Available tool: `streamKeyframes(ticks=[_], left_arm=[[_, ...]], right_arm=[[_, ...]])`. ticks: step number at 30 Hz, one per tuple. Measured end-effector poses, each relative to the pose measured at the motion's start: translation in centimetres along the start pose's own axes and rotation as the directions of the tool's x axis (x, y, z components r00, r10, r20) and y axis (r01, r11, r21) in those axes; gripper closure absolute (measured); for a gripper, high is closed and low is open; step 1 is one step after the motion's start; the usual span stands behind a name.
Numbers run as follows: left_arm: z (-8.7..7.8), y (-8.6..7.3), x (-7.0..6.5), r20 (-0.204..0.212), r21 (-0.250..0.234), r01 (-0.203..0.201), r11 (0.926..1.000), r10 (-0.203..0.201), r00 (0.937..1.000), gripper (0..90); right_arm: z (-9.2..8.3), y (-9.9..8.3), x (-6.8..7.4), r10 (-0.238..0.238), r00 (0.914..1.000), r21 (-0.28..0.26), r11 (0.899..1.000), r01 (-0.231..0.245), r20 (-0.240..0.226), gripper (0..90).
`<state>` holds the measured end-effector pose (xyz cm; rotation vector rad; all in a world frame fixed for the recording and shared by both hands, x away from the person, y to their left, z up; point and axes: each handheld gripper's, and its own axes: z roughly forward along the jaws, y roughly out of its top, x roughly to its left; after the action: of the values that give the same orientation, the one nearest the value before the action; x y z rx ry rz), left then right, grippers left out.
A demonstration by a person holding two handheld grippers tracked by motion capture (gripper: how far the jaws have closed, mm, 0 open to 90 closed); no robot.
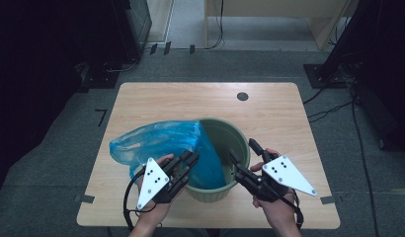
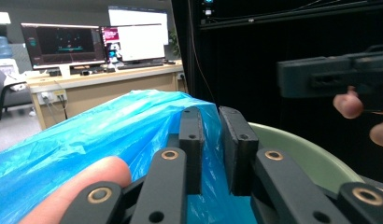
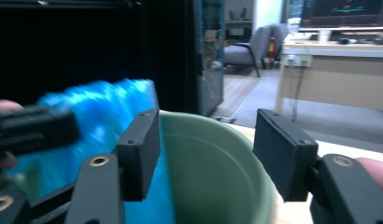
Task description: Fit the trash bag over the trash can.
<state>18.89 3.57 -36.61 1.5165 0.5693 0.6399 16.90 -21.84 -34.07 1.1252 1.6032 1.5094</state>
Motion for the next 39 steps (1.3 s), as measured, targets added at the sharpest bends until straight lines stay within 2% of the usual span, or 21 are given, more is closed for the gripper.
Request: streamKeyframes(ticks=[3, 4, 7, 11, 13, 14, 16, 18, 19, 21, 23, 26, 27, 28, 29, 33, 34, 36, 37, 38, 39], left_arm=[[0.0, -0.1, -0.2, 0.004, 0.001, -0.013, 0.9999, 0.013, 0.9999, 81.0], [0.1, -0.2, -0.4, -0.001, 0.006, -0.041, 0.9991, 0.041, 0.9992, 81.2], [0.2, -0.4, -0.9, 0.004, 0.013, -0.084, 0.9963, 0.084, 0.9964, 82.0], [0.2, -0.5, -1.4, 0.013, 0.007, -0.130, 0.9914, 0.130, 0.9914, 82.5], [0.1, -0.6, -1.7, 0.016, 0.009, -0.168, 0.9857, 0.168, 0.9856, 83.1], [0.1, -0.6, -2.0, 0.015, 0.014, -0.209, 0.9778, 0.209, 0.9778, 83.5], [0.1, -0.7, -2.4, 0.013, 0.017, -0.258, 0.9660, 0.258, 0.9662, 84.4], [0.0, -0.6, -2.7, 0.014, 0.013, -0.290, 0.9571, 0.289, 0.9571, 85.1], [0.0, -0.6, -2.7, 0.014, 0.013, -0.290, 0.9571, 0.289, 0.9571, 85.4], [-0.1, -0.6, -2.9, 0.023, 0.006, -0.317, 0.9485, 0.317, 0.9483, 85.6], [-0.1, -0.7, -3.1, 0.030, 0.006, -0.333, 0.9429, 0.333, 0.9425, 85.6], [-0.1, -0.7, -2.9, 0.029, 0.006, -0.329, 0.9444, 0.328, 0.9441, 84.9], [-0.1, -0.7, -2.9, 0.029, 0.006, -0.329, 0.9444, 0.328, 0.9441, 84.7], [-0.1, -0.7, -2.9, 0.030, 0.011, -0.328, 0.9446, 0.328, 0.9443, 83.5], [-0.2, -0.8, -2.8, 0.026, 0.009, -0.326, 0.9455, 0.325, 0.9453, 82.1], [-0.3, -0.8, -2.8, 0.008, -0.010, -0.309, 0.9510, 0.309, 0.9510, 66.7], [-0.4, -0.7, -2.6, 0.006, -0.021, -0.293, 0.9560, 0.293, 0.9561, 64.0], [-0.5, -0.7, -2.4, 0.006, -0.024, -0.285, 0.9581, 0.286, 0.9583, 62.4], [-0.6, -0.7, -2.2, 0.002, -0.030, -0.276, 0.9608, 0.276, 0.9612, 59.7], [-0.6, -0.8, -2.1, 0.001, -0.033, -0.269, 0.9626, 0.269, 0.9631, 59.7], [-0.8, -0.8, -1.7, -0.001, -0.044, -0.247, 0.9679, 0.248, 0.9688, 58.5]], right_arm=[[0.9, 0.6, 1.3, -0.013, 0.9994, 0.002, 1.000, 0.013, -0.032, 44.5], [1.1, 0.8, 1.7, -0.022, 0.9989, 0.003, 1.000, 0.022, -0.041, 44.8], [1.7, 1.3, 2.7, -0.054, 0.9964, 0.003, 0.999, 0.054, -0.065, 45.3], [2.2, 1.9, 3.3, -0.050, 0.9951, 0.007, 0.999, 0.050, -0.086, 46.0], [2.5, 2.2, 3.8, -0.043, 0.9917, 0.019, 0.999, 0.045, -0.121, 46.0], [2.6, 2.3, 4.0, -0.047, 0.9907, 0.018, 0.999, 0.049, -0.128, 46.0], [2.6, 2.4, 4.5, -0.057, 0.9863, 0.024, 0.998, 0.061, -0.155, 46.0], [2.8, 2.4, 4.9, -0.063, 0.9807, 0.039, 0.997, 0.071, -0.185, 45.9], [2.9, 2.4, 5.1, -0.065, 0.9778, 0.046, 0.996, 0.076, -0.199, 45.9], [3.1, 2.3, 5.4, -0.068, 0.9737, 0.067, 0.994, 0.085, -0.217, 47.4], [3.3, 2.1, 5.5, -0.074, 0.9734, 0.091, 0.991, 0.095, -0.217, 56.6], [3.5, 1.8, 5.6, -0.084, 0.9697, 0.131, 0.985, 0.117, -0.229, 75.6], [3.5, 1.8, 5.6, -0.084, 0.9697, 0.131, 0.985, 0.117, -0.229, 75.6], [3.4, 1.8, 5.6, -0.088, 0.9681, 0.141, 0.982, 0.124, -0.234, 87.7], [3.3, 1.8, 5.6, -0.088, 0.9682, 0.141, 0.982, 0.123, -0.234, 90.0], [3.2, 1.9, 5.3, -0.089, 0.9720, 0.115, 0.987, 0.116, -0.217, 90.0], [3.0, 2.0, 4.9, -0.085, 0.9773, 0.083, 0.991, 0.102, -0.194, 90.0], [2.9, 2.0, 4.7, -0.080, 0.9802, 0.072, 0.993, 0.094, -0.181, 90.0], [2.5, 2.1, 4.2, -0.057, 0.9881, 0.035, 0.997, 0.062, -0.143, 90.0], [2.5, 2.1, 4.2, -0.057, 0.9881, 0.035, 0.997, 0.062, -0.143, 90.0], [2.1, 2.2, 3.6, -0.047, 0.9937, -0.004, 0.999, 0.047, -0.101, 90.0]])
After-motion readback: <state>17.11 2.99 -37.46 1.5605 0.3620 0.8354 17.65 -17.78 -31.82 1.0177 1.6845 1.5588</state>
